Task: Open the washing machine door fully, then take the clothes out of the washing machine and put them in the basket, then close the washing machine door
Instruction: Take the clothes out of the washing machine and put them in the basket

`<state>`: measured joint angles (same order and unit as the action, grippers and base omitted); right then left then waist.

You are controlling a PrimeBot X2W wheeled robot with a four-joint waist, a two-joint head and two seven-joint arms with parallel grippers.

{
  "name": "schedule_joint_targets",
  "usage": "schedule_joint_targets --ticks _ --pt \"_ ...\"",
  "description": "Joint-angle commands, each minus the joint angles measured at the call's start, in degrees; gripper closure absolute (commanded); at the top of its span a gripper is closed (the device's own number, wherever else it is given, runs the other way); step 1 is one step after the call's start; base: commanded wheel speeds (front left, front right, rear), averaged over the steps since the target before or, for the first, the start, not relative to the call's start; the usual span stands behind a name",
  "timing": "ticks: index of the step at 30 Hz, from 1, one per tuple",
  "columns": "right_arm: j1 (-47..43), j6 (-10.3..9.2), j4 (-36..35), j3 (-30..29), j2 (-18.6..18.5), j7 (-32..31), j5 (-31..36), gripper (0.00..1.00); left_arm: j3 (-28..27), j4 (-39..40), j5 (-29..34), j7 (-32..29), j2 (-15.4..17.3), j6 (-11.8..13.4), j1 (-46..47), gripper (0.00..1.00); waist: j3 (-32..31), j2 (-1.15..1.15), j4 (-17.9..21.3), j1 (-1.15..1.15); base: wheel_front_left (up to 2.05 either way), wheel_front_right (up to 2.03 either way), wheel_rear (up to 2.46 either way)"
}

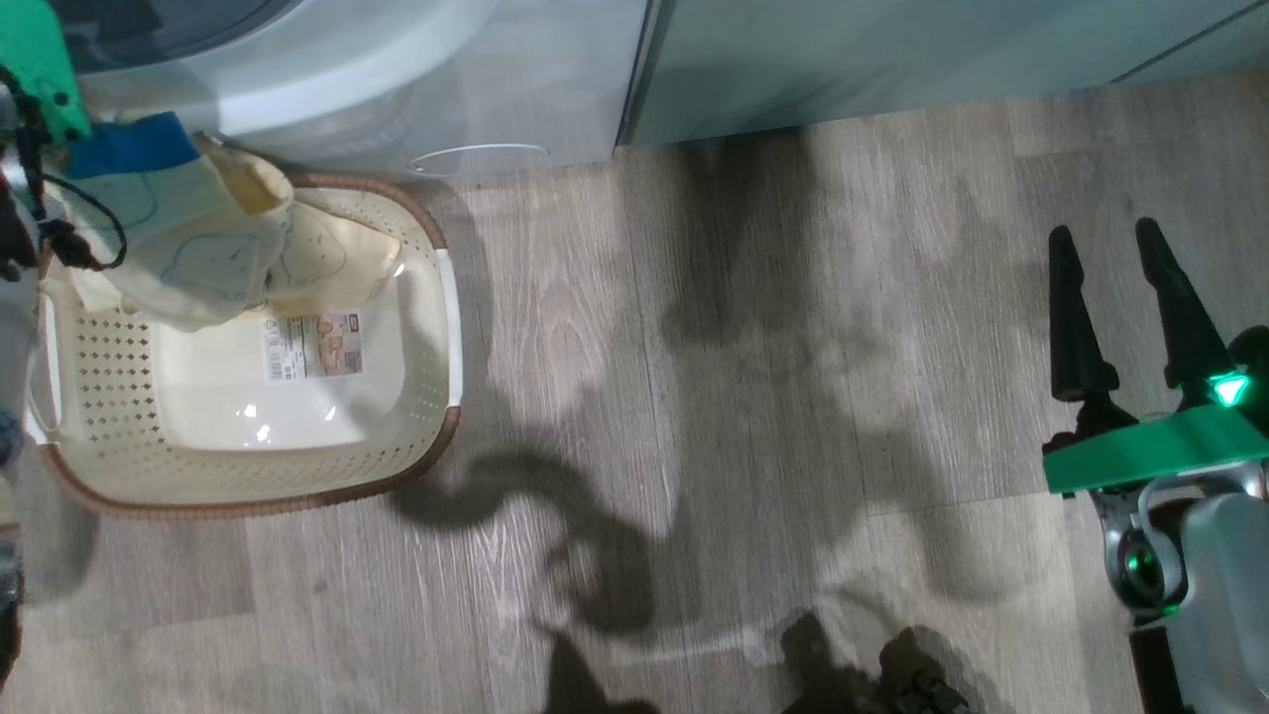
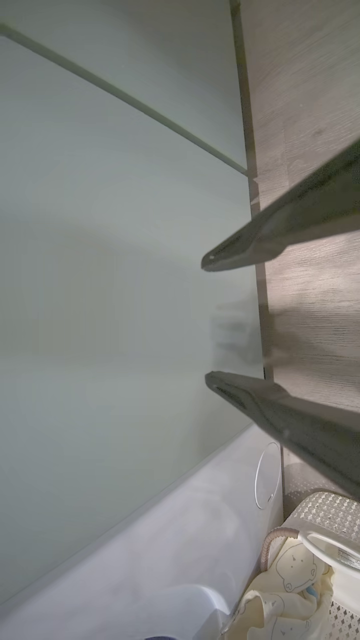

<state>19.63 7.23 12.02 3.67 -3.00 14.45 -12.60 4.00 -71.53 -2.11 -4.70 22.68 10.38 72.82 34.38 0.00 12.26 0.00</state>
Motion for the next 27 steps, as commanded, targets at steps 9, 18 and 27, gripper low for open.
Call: schedule_joint_targets --ticks 9,18,27 --pt "-0.2 0.25 -1.2 0.6 0.1 0.5 -0.5 0.00 0.7 -0.2 -1.0 2.9 2.1 -1.1 0.8 1.00 -1.4 0.00 -0.2 0.00 0.00 0.00 0.00" --pt "-1.9 0.25 -0.8 -0.4 0.1 0.5 0.0 0.00 1.7 -0.8 -1.9 8.1 -2.0 -1.2 -5.4 1.00 -6.0 0.00 -2.5 0.00 0.00 0.00 0.00" --pt "-4.2 0.25 0.1 -0.2 -0.2 0.5 0.3 0.00 0.3 -1.2 -5.8 12.8 -7.0 -3.1 -14.7 1.00 -11.9 0.00 -5.1 0.00 0.00 0.00 0.00"
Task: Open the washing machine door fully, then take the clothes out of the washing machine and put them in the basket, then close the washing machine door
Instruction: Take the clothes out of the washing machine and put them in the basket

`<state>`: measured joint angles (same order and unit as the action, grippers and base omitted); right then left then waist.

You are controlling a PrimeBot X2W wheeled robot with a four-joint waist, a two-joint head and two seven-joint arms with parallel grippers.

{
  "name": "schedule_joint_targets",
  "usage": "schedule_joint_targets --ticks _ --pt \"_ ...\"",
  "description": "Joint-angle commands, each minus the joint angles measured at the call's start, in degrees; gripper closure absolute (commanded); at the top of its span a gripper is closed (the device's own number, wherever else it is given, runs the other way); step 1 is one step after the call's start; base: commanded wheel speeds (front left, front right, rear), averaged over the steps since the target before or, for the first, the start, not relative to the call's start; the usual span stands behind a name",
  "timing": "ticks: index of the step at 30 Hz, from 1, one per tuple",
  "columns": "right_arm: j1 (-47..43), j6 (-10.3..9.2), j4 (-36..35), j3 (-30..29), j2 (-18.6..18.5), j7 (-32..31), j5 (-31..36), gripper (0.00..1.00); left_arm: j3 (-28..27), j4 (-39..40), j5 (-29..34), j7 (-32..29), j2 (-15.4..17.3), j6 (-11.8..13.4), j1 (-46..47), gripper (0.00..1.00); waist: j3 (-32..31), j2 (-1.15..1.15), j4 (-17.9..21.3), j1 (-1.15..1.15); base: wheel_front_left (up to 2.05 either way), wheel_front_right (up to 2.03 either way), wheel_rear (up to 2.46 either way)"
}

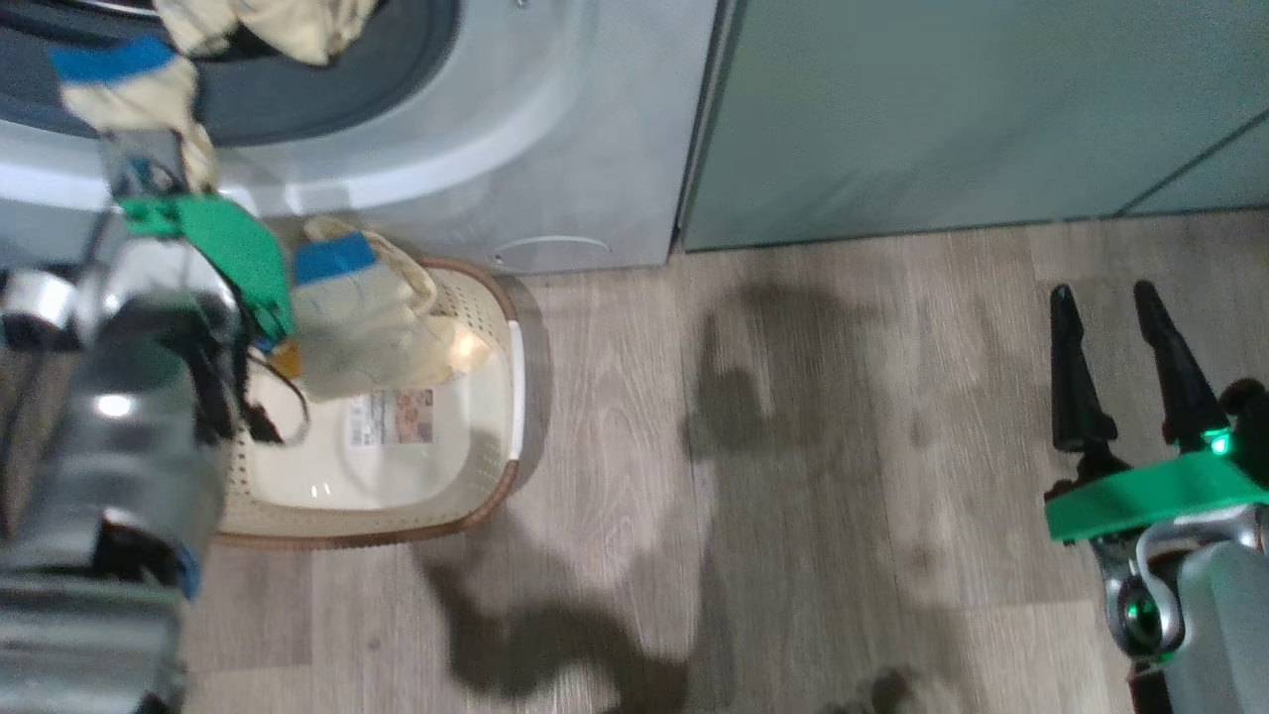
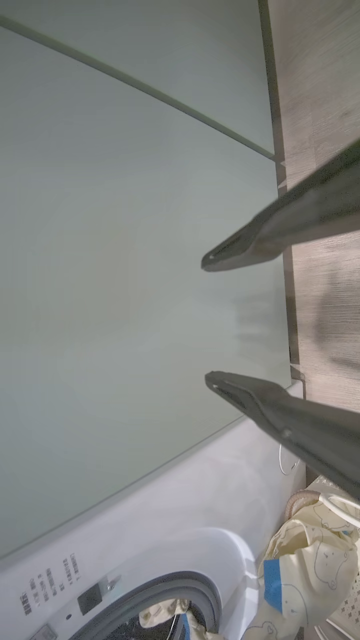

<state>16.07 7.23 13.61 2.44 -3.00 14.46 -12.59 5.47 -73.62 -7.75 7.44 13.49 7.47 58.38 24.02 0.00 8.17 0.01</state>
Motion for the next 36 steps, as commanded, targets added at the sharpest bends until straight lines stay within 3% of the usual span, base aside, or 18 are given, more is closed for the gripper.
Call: schedule_joint_targets --ticks 1,9,16,36 --pt "-0.9 0.25 -1.4 1.0 -0.4 0.5 0.2 0.00 -1.1 0.8 -0.4 1.0 1.7 -0.9 -1.2 1.00 -2.1 0.00 -1.2 -0.01 0.00 0.00 0.00" --pt "-2.5 0.25 -0.9 1.6 -1.3 0.5 0.0 0.00 -0.6 0.8 -1.7 3.4 -1.7 -3.4 -7.7 1.00 -5.4 0.00 -2.1 -0.01 0.00 0.00 0.00" --pt "-2.5 0.25 -1.6 2.0 -2.0 0.5 -0.2 0.00 0.7 0.6 -1.8 4.0 -2.3 -5.0 -11.9 1.00 -4.6 0.00 -1.7 -0.01 0.00 0.00 0.00" --pt "3.4 0.25 -4.3 1.6 -2.4 0.5 0.3 0.00 2.5 -0.2 -3.1 -3.8 0.9 -8.4 -8.8 1.00 11.2 0.00 3.1 -0.01 0.00 0.00 0.00"
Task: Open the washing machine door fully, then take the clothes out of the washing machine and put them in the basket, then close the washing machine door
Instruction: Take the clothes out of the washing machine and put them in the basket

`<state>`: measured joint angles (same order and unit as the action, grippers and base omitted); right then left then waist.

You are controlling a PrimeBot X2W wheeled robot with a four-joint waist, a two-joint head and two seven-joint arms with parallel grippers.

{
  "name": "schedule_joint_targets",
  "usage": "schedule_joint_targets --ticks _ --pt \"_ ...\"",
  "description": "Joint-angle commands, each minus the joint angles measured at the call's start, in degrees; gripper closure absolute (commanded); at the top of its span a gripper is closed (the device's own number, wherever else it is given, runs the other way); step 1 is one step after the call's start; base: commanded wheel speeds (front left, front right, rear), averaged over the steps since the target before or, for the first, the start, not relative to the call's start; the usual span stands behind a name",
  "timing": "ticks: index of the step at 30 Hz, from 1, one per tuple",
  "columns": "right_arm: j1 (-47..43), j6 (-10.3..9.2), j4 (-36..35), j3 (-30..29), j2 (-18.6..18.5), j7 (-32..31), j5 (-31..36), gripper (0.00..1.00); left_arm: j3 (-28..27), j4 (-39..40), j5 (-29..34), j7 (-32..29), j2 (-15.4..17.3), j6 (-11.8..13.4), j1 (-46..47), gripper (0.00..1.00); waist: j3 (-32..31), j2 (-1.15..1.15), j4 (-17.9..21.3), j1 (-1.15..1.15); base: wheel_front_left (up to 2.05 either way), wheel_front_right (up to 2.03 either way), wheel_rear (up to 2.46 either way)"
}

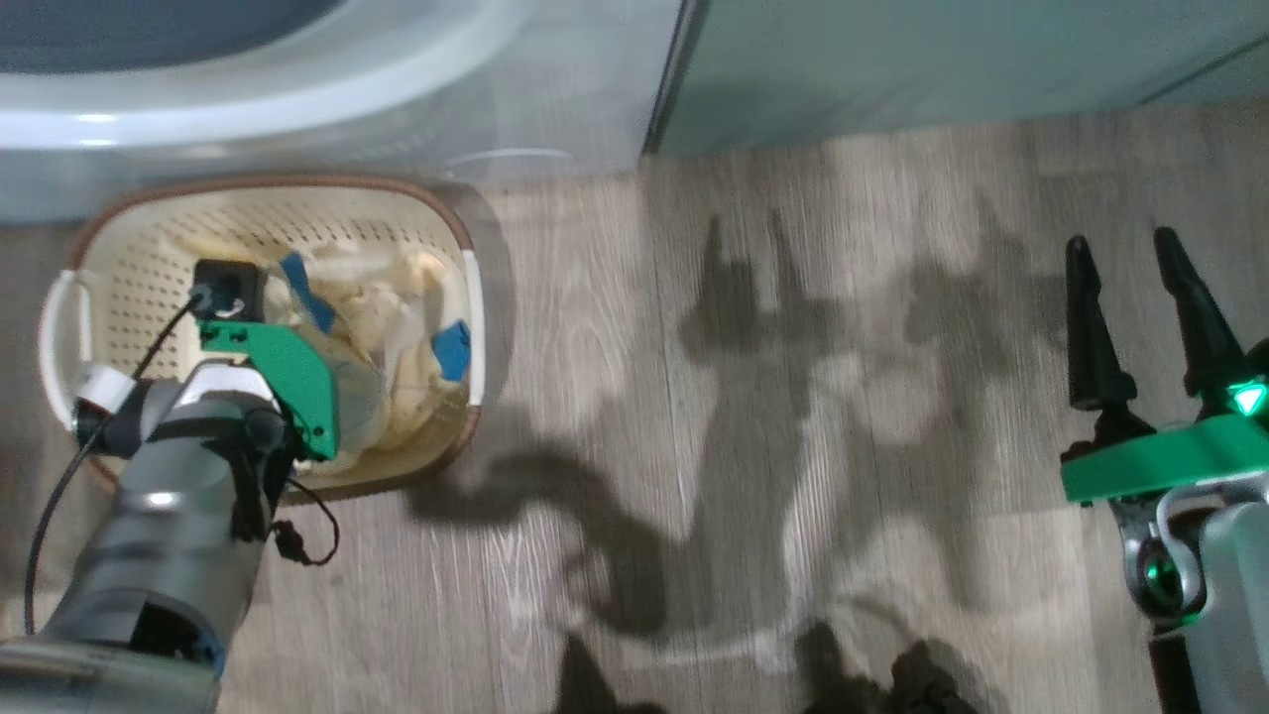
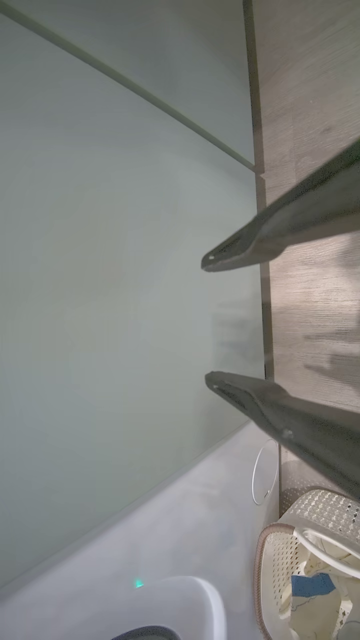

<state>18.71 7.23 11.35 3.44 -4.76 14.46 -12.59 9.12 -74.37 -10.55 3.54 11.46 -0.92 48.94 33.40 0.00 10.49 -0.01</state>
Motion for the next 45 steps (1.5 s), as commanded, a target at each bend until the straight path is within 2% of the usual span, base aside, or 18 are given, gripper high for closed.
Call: schedule_joint_targets --ticks 1,9,17,18,19,20,21,25,30,36,45 --pt "1.0 0.25 -2.1 0.5 -0.7 0.5 0.3 0.00 -1.0 0.5 -0.3 -0.1 3.1 0.1 0.8 1.00 2.5 0.00 0.8 0.01 0.00 0.00 0.00" --pt "2.6 0.25 -2.9 0.5 -0.4 0.5 0.6 0.00 -1.0 0.5 -1.1 0.7 4.3 0.6 2.8 1.00 6.8 0.00 1.1 0.01 0.00 0.00 0.00" --pt "3.4 0.25 -3.7 0.9 -0.2 0.5 0.7 0.00 -1.2 0.4 -2.2 1.6 4.2 0.6 3.2 1.00 7.3 0.00 1.0 0.01 0.00 0.00 0.00" --pt "3.3 0.25 -3.7 1.0 -0.2 0.5 0.7 0.00 -1.1 0.4 -2.3 1.7 4.1 0.5 3.1 0.82 7.1 0.00 1.0 0.01 0.00 0.00 0.00" --pt "3.3 0.25 -3.7 1.0 -0.2 0.5 0.7 0.00 -1.3 0.4 -2.6 2.1 4.0 0.3 2.9 0.69 6.8 0.00 0.9 0.01 0.00 0.00 0.00" --pt "3.2 0.25 -3.6 1.0 -0.1 0.5 0.8 0.00 -1.4 0.4 -2.9 2.5 3.9 0.1 2.8 0.38 6.5 0.00 0.9 0.01 0.00 0.00 0.00" --pt "3.1 0.25 -3.5 1.0 -0.1 0.5 0.8 0.00 -1.4 0.4 -3.1 2.9 3.8 0.1 2.6 0.00 6.0 0.00 0.9 0.01 0.00 0.00 0.00" --pt "2.5 0.25 -3.0 0.9 -0.1 0.5 0.8 0.00 -2.0 0.4 -4.3 5.4 3.5 -1.0 2.0 0.00 3.6 0.00 0.6 0.01 0.00 0.00 0.00" --pt "1.4 0.25 -2.1 1.0 -0.1 0.5 0.3 0.00 -4.9 0.4 -8.1 9.3 3.4 -3.7 0.6 0.00 -0.8 0.00 0.3 0.01 0.00 0.00 0.00" --pt "-1.3 0.25 -0.9 1.2 -0.1 0.5 0.0 0.00 -5.5 2.8 -9.7 11.3 3.6 -5.7 -3.0 0.00 -7.4 0.00 -0.5 0.01 0.00 0.00 0.00" --pt "-5.2 0.25 0.6 1.0 -0.3 0.5 -0.2 0.00 -8.0 20.4 -13.8 11.4 3.5 -6.5 -14.1 0.00 -15.7 0.00 -1.3 0.01 0.00 0.00 0.00"
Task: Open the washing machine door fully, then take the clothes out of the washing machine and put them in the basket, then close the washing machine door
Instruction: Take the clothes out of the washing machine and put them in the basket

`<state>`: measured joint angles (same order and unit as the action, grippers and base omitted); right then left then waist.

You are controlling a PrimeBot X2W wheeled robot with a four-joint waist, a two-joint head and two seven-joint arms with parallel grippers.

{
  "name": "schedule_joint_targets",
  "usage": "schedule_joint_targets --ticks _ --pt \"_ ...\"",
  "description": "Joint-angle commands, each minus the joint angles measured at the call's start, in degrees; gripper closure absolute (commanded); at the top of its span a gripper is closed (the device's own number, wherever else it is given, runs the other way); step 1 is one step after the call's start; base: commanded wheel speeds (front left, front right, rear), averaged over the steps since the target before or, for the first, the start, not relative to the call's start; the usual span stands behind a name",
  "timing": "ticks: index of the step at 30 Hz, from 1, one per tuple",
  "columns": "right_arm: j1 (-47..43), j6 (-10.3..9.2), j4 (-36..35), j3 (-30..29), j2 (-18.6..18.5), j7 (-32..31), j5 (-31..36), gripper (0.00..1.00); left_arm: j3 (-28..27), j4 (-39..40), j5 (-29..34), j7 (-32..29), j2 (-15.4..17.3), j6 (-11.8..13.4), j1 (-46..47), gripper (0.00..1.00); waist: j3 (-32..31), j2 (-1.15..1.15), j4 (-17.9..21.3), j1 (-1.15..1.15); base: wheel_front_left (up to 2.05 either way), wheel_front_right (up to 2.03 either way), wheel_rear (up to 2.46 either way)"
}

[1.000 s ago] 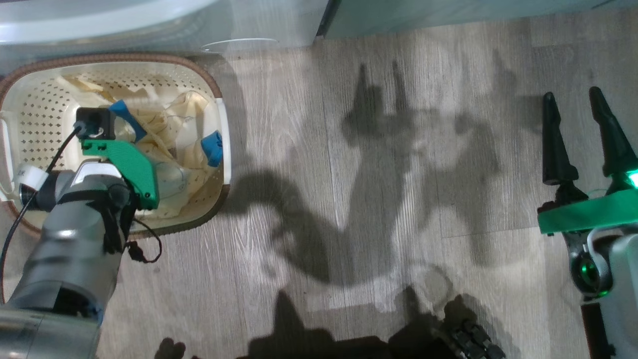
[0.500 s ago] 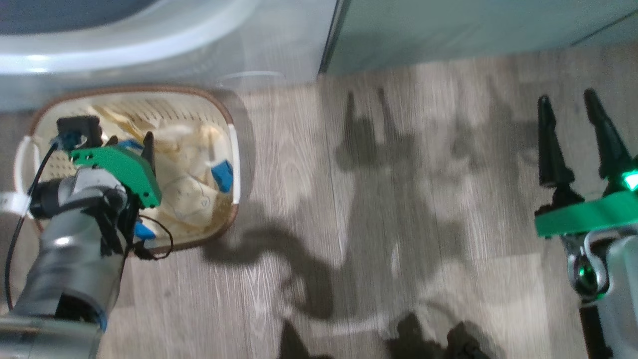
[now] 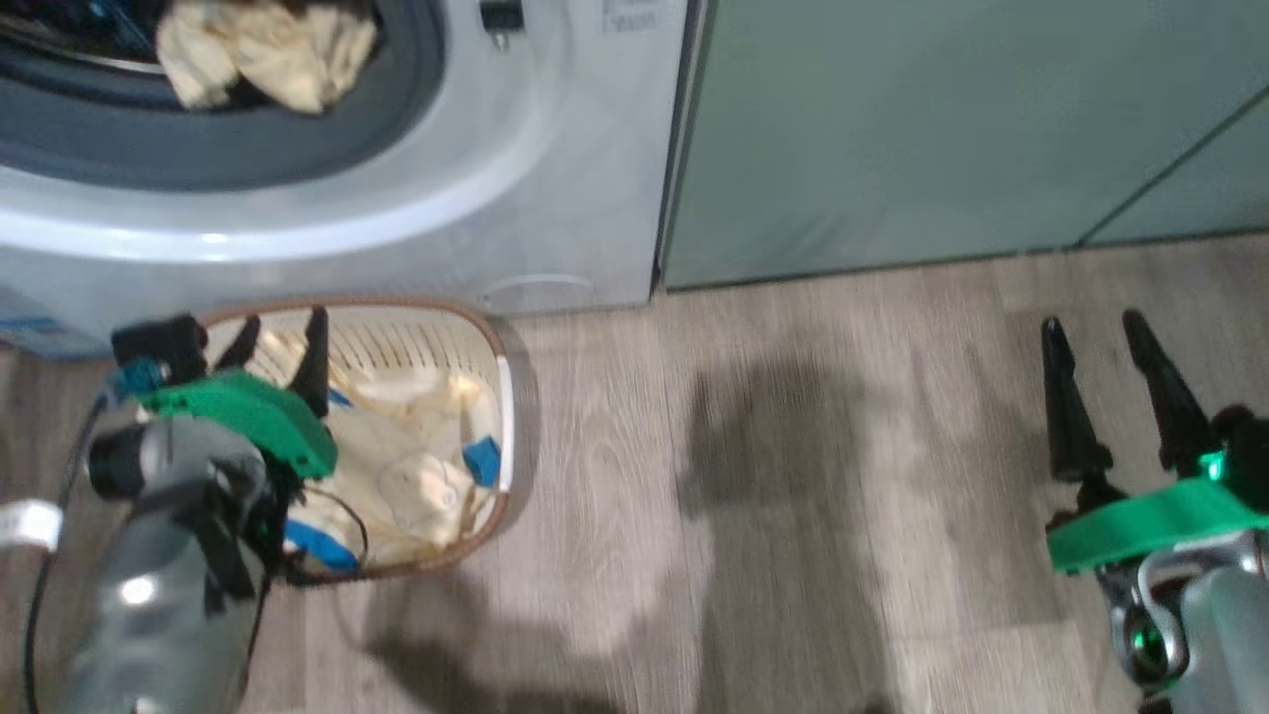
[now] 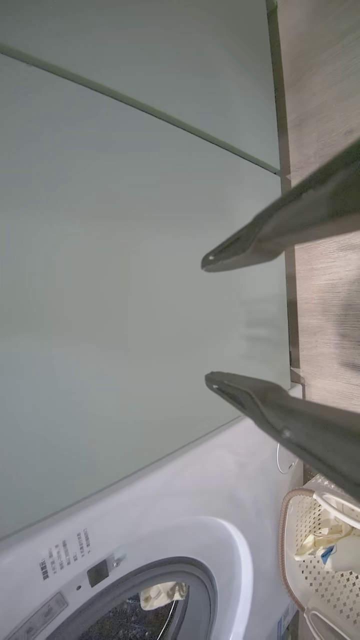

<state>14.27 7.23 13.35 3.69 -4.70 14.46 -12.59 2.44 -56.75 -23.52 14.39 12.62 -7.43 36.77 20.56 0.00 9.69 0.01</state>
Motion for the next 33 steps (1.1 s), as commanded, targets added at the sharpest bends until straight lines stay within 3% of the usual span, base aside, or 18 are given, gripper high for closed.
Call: schedule_joint_targets --ticks 1,11,18,33 --pt "-1.3 0.25 -1.3 0.7 -0.5 0.5 -0.2 0.00 -1.1 5.1 -1.2 0.6 2.5 0.0 -3.5 0.00 -3.7 0.00 -0.6 -0.01 0.00 0.00 0.00" --pt "-5.5 0.25 -0.9 0.0 -0.7 0.5 -0.3 0.00 -2.4 23.6 -2.3 0.6 3.6 0.0 -17.1 0.00 -10.4 0.00 -1.3 -0.01 0.00 0.00 0.00" --pt "-7.6 0.25 -0.8 -0.1 -0.7 0.5 -0.4 0.00 -3.6 30.9 -0.9 0.6 3.6 0.0 -24.3 0.00 -13.3 0.00 -1.3 -0.01 0.00 0.00 0.00" --pt "-10.1 0.25 -0.8 -0.8 -0.7 0.5 -0.5 0.00 -9.9 37.9 0.4 0.6 1.0 -0.1 -32.9 0.00 -16.4 0.00 -1.1 -0.01 0.00 0.00 0.00"
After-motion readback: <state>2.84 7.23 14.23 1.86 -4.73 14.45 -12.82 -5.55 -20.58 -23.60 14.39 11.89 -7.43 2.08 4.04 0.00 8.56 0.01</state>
